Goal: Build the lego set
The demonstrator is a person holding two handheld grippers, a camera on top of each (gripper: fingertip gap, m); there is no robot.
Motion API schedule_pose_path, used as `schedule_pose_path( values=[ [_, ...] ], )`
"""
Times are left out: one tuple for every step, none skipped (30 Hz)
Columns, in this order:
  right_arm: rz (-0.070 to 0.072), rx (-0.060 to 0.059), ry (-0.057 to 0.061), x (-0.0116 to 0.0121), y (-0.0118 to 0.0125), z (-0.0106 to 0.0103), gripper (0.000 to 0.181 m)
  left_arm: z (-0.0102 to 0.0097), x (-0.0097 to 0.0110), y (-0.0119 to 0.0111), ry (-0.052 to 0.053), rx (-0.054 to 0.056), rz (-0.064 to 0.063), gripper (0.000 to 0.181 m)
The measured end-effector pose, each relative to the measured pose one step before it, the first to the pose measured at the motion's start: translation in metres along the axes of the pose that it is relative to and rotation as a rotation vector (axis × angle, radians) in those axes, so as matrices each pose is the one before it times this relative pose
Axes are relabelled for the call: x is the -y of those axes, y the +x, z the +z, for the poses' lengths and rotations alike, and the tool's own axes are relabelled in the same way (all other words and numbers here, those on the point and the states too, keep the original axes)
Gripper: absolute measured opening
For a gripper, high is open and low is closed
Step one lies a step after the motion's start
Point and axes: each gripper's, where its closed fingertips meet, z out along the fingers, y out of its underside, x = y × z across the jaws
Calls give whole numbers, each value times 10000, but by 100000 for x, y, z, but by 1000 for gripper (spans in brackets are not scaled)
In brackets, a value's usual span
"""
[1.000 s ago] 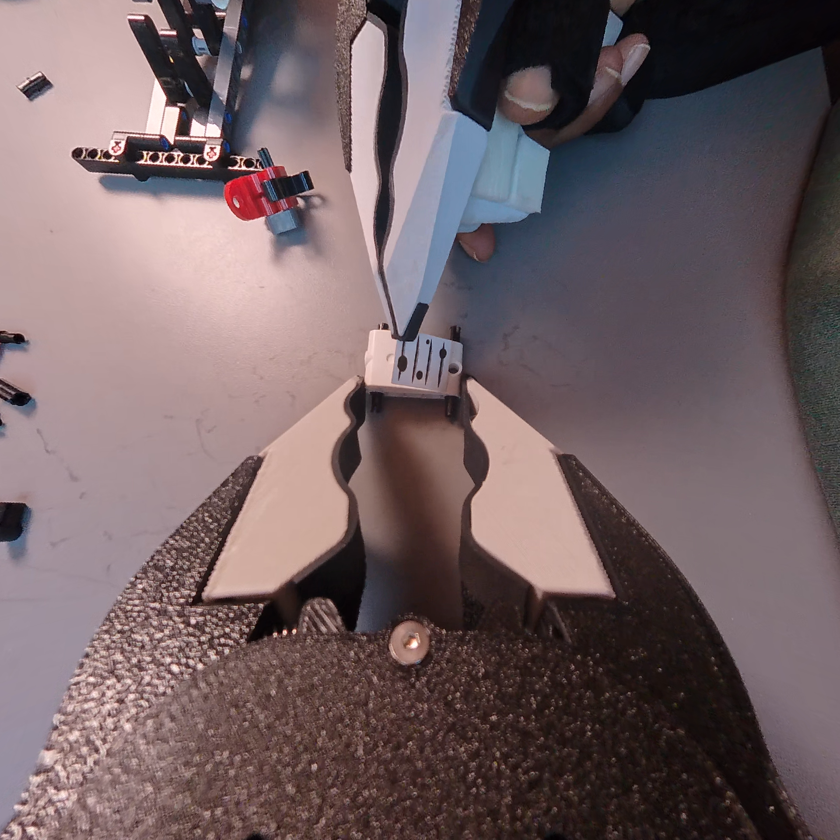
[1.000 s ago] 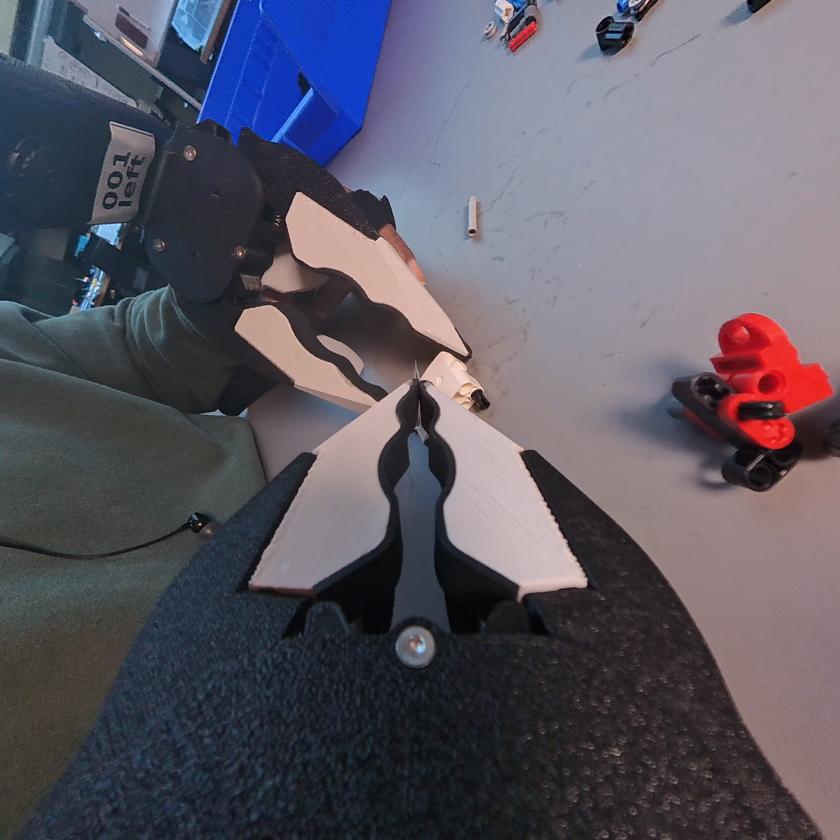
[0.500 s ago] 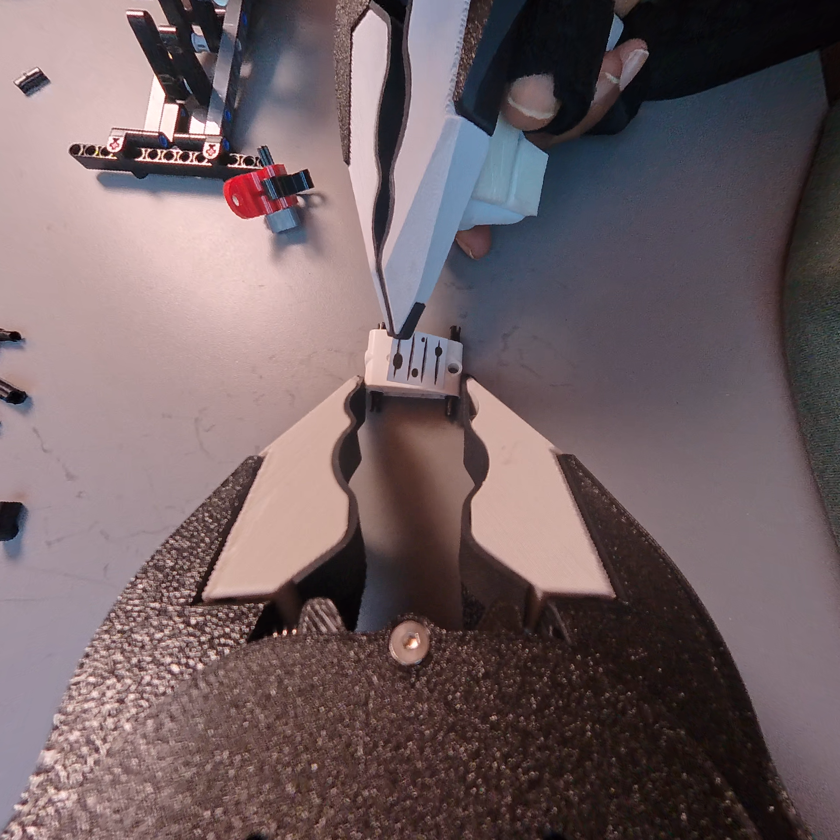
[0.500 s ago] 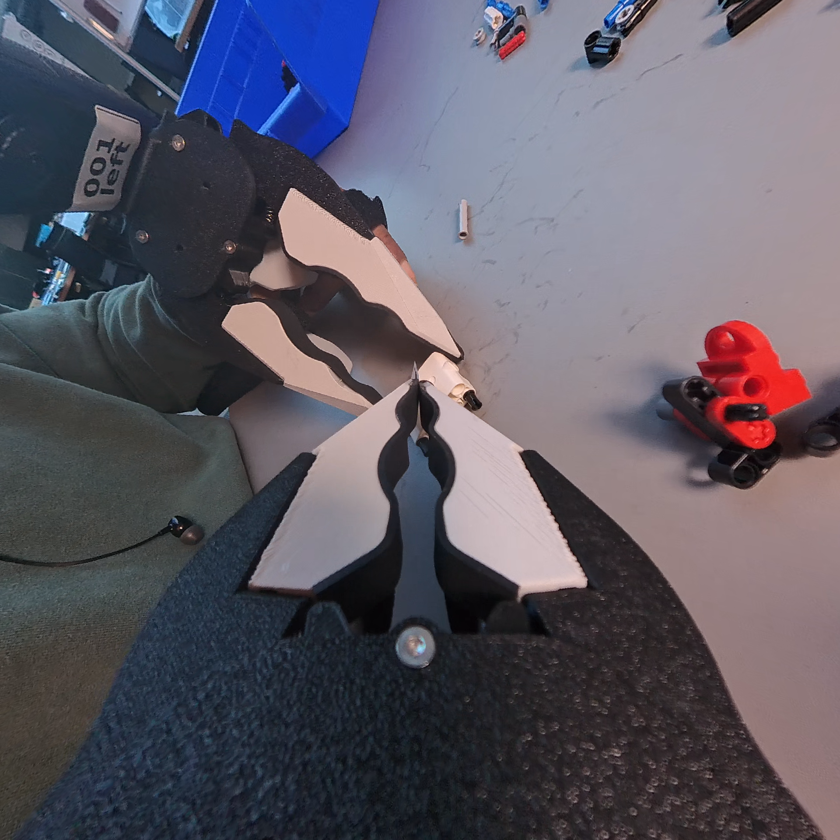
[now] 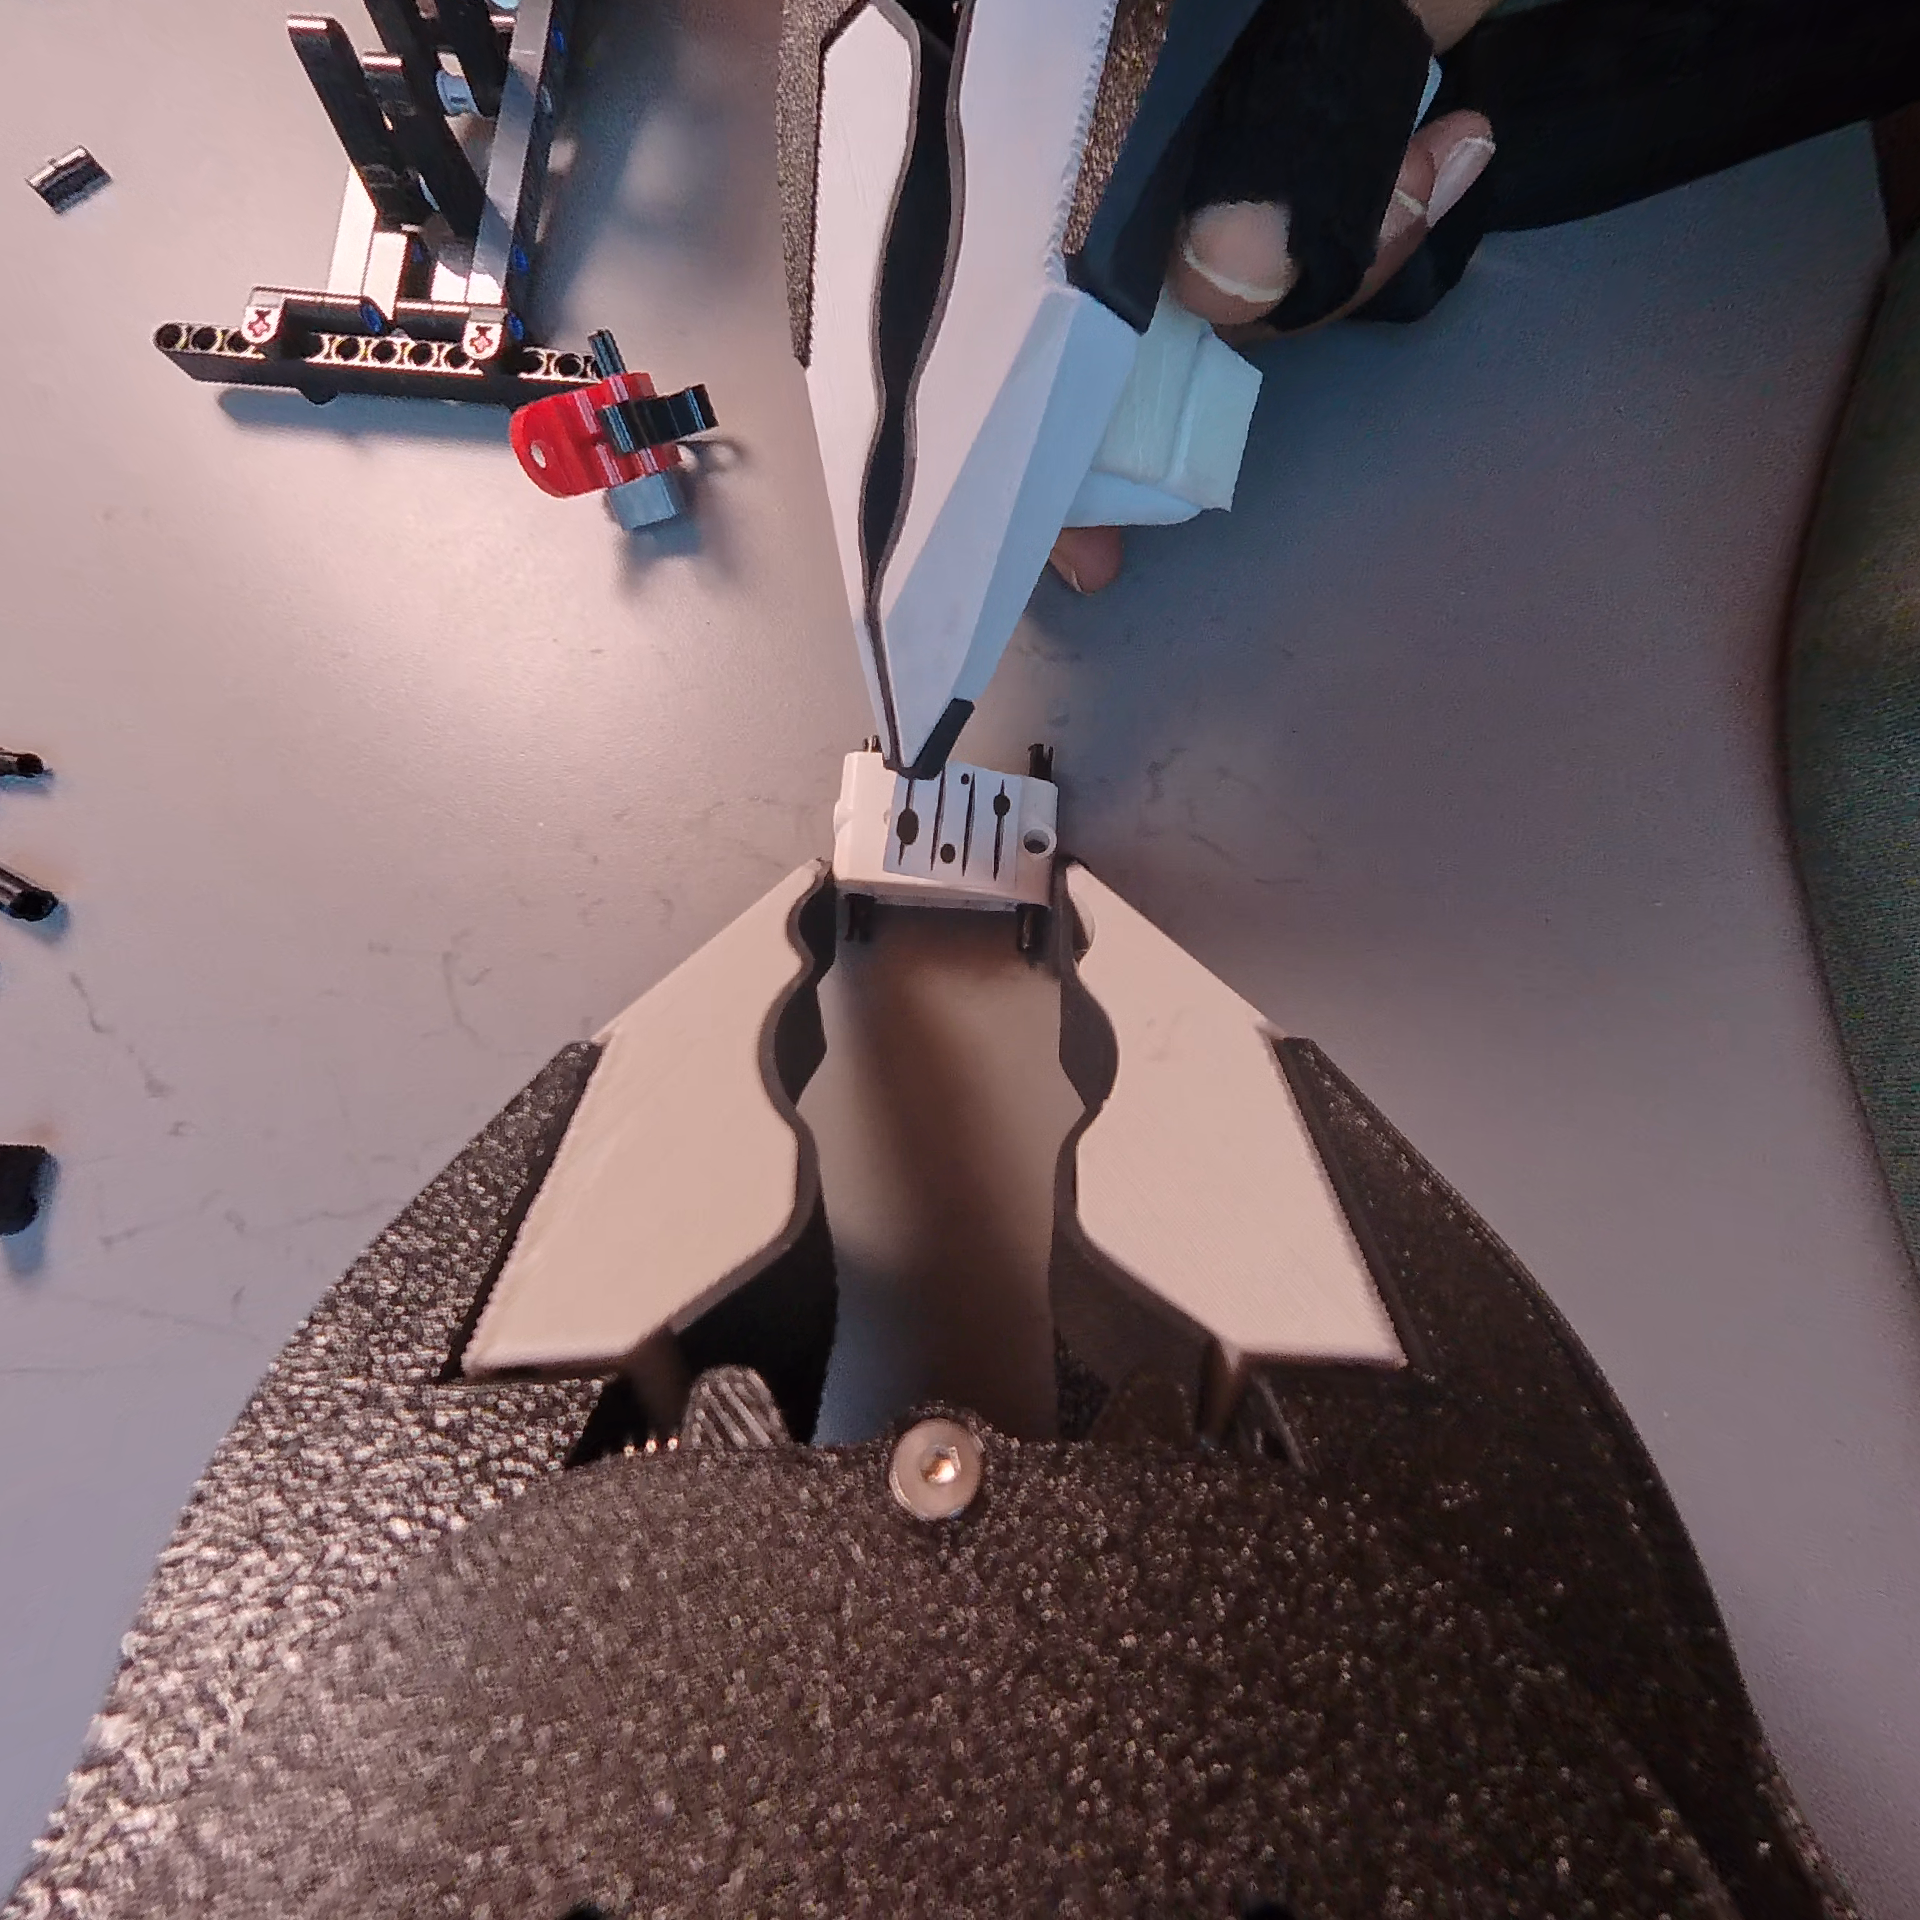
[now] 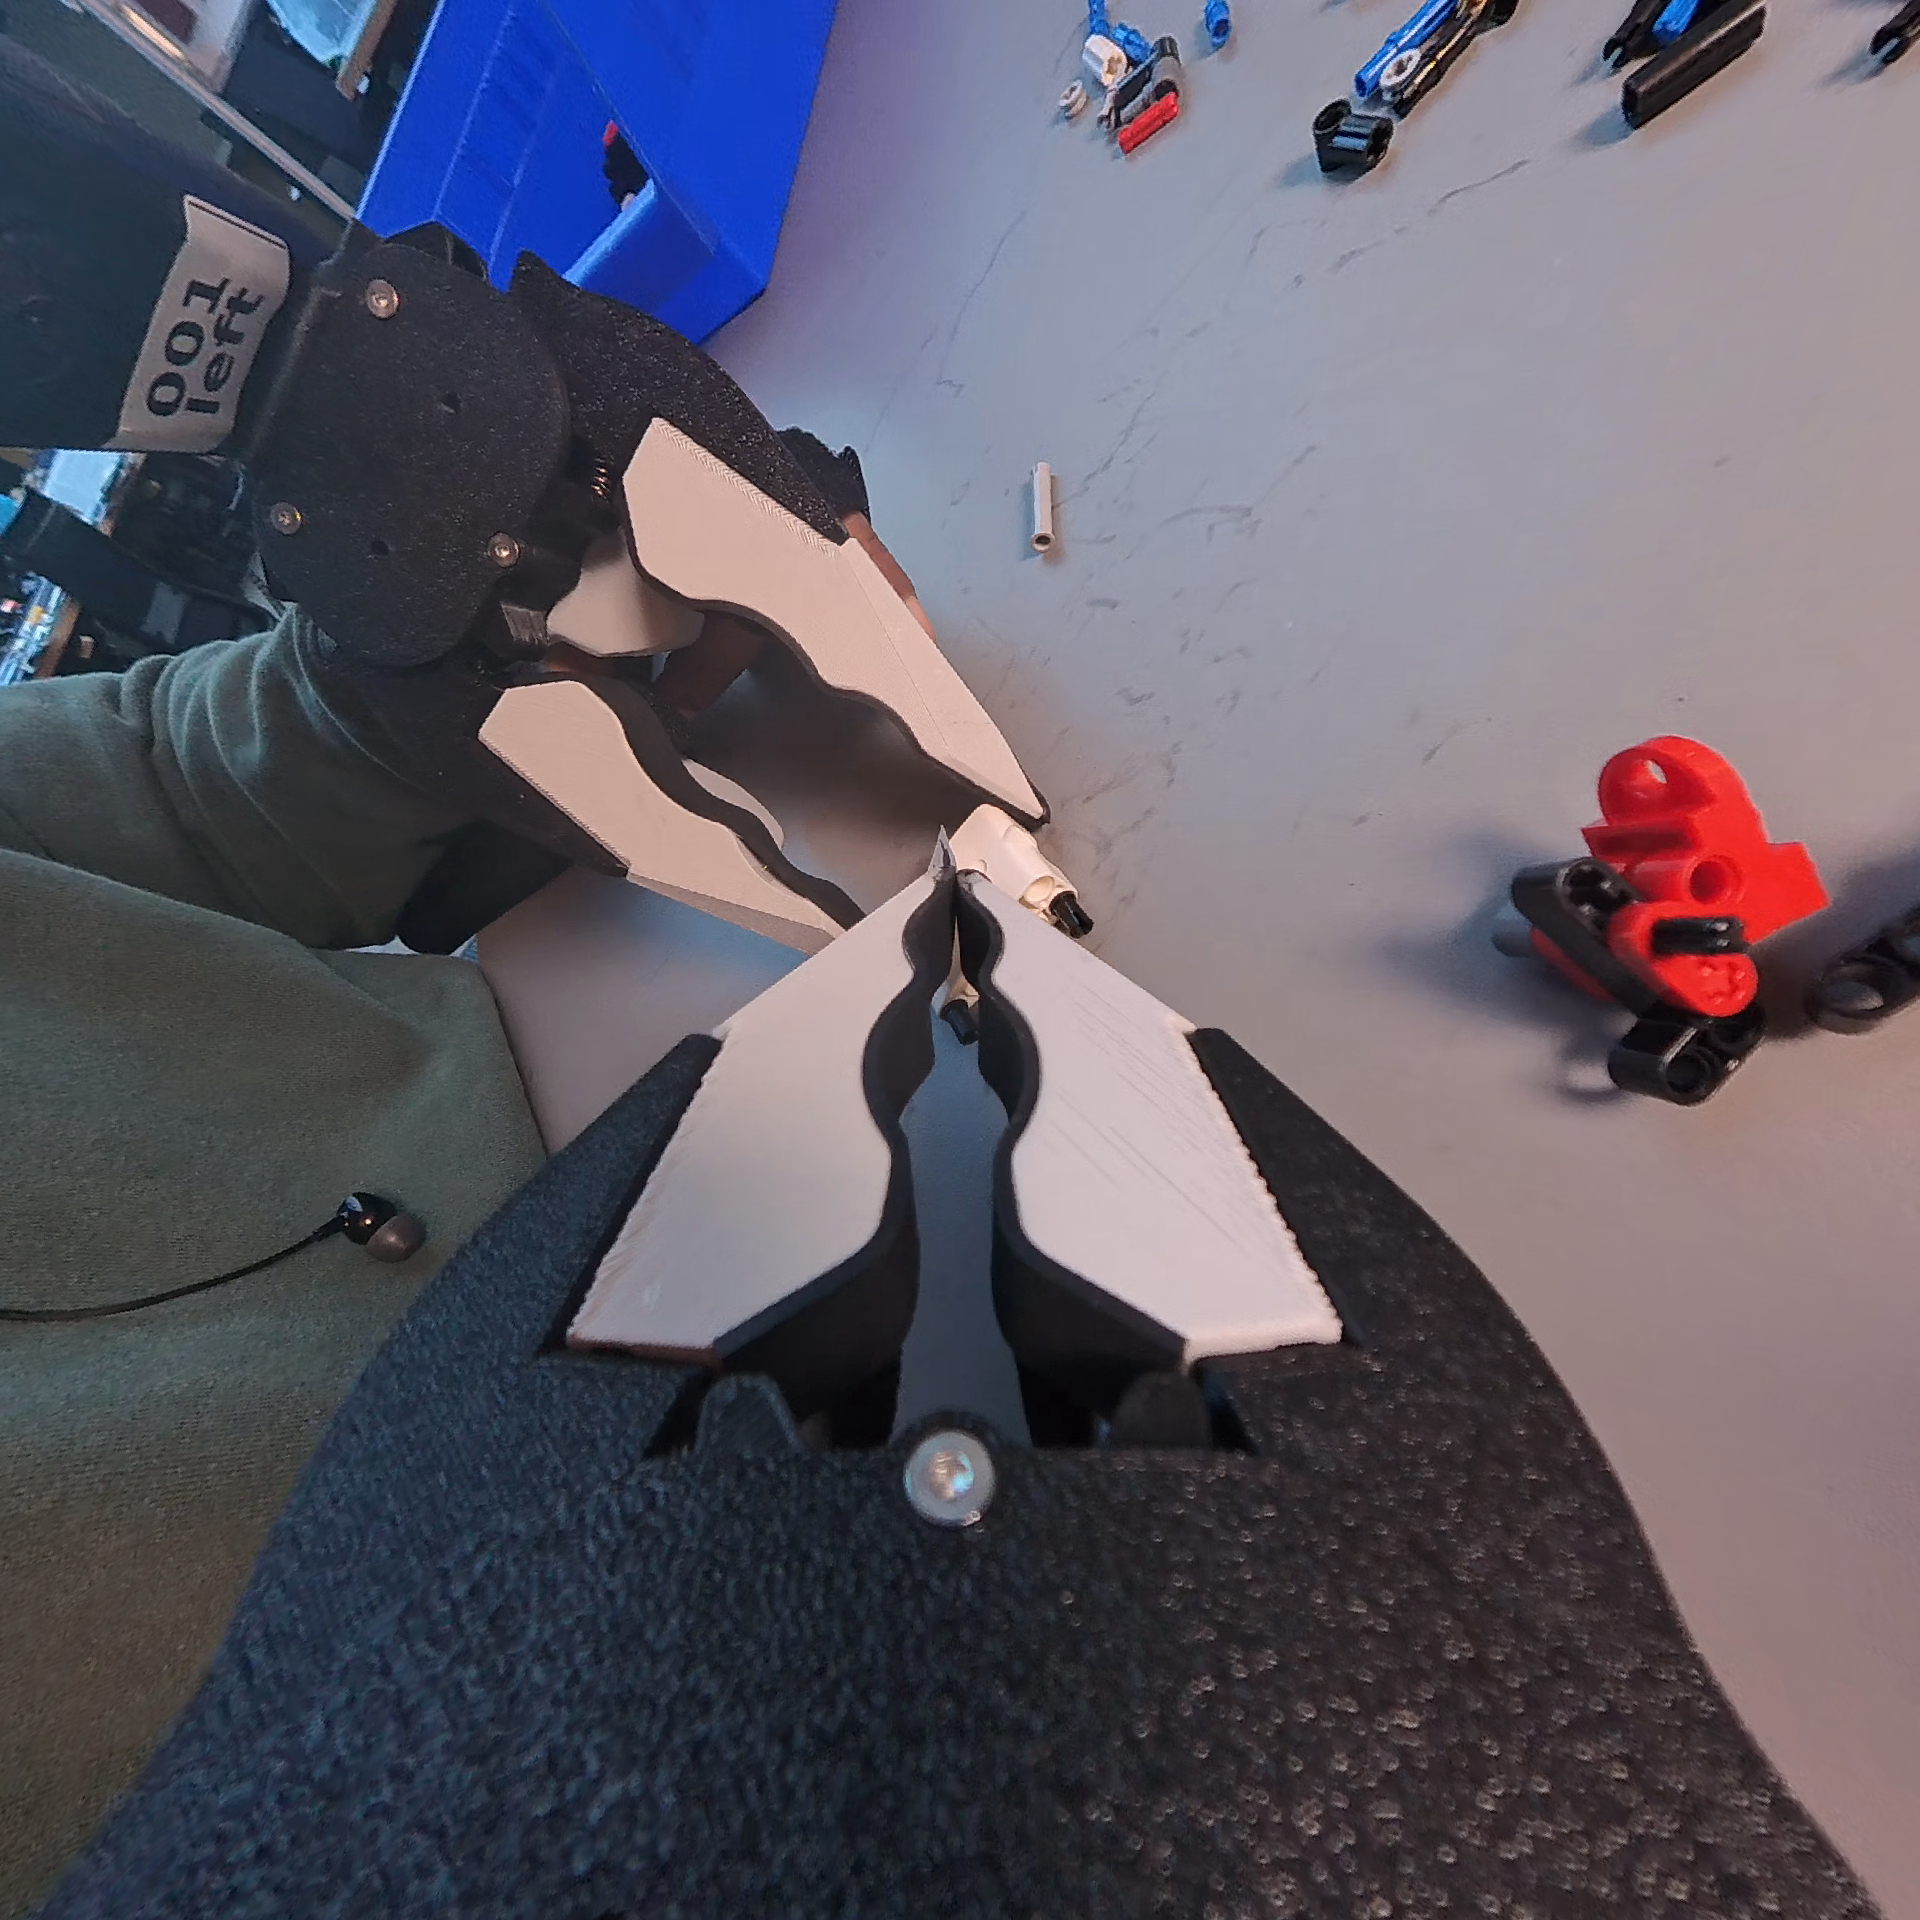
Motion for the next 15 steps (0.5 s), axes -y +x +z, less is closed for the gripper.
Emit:
schedule_pose_path(
  values=[
    [-15,-11,-8,-4,6,7,0,0,0,1,0,-1,0,41],
    [-13,-14,-6,-1,9,8,0,-4,-4,-7,0,-1,0,41],
    [-8,-10,-5,-5,6,14,0,7,-7,2,0,-1,-1,41],
    [-1,-8,1,9,13,8,0,6,5,-2,0,-2,-2,41],
    [0,-5,3,-6,-4,1,0,-4,-5,-5,0,-1,-2,41],
    [-8,-7,2,6,2,2,0,0,0,1,0,0,0,41],
    [-2,-12,5,4,10,9,0,6,5,-4,0,-1,-1,41],
    [-8,-20,3,8,20,3,0,1,1,-8,0,-3,-3,41],
    [-26,-51,14,28,76,-24,0,0,0,8,0,-4,-4,41],
    [-17,-63,24,45,109,-58,0,8,-7,-10,0,-2,-2,41],
    [-3,-20,16,22,58,-41,0,0,0,0,0,0,0,41],
    [22,20,9,-2,4,-7,0,0,0,4,0,-2,-2,41],
    [-11,0,1,-9,-2,-1,0,1,1,-6,0,-4,-4,41],
    [-25,-15,-6,0,-3,14,0,1,0,-7,0,-3,-3,41],
    [-11,-8,-3,-6,-10,9,0,7,-8,7,0,-3,-3,41]
  ],
)
